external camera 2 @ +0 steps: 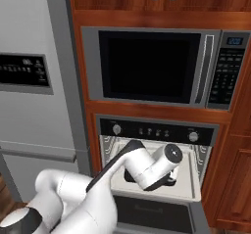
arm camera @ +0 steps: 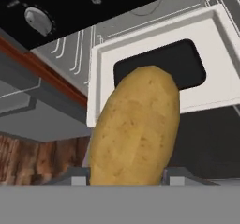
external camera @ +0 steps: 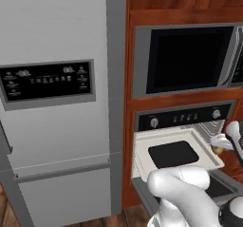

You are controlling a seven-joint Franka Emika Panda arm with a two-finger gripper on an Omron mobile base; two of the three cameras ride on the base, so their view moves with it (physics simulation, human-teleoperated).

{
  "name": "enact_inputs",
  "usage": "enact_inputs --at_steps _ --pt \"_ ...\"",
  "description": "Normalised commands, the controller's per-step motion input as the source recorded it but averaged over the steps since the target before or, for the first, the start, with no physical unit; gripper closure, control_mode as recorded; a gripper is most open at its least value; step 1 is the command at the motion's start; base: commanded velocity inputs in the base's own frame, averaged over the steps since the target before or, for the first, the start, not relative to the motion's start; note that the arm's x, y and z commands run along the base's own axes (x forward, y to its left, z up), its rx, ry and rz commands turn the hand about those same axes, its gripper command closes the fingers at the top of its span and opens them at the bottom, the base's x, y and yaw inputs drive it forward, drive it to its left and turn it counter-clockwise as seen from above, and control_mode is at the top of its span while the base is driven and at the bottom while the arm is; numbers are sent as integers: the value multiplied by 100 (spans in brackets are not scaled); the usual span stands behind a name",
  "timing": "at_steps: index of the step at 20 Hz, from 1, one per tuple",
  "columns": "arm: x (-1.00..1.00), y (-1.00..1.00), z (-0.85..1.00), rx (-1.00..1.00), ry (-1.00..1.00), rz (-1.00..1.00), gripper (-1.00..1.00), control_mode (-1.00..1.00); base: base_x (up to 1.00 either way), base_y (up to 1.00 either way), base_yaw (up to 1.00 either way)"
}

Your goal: Place the potato on the rack of the oven.

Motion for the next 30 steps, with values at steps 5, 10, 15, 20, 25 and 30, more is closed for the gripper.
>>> enact_inputs --at_steps 5,10,15,20,25,30 --pt "83 -45 -83 0 0 14 100 -100 0 0 0" --pt "86 -3 -68 -2 0 6 100 -100 0 0 0" --pt "84 1 -59 -2 0 0 100 -100 0 0 0" --pt "49 1 -59 -5 0 0 100 -100 0 0 0" --pt "32 0 -52 -4 -1 0 100 -100 0 0 0" --pt "39 0 -34 0 0 -2 100 -100 0 0 0"
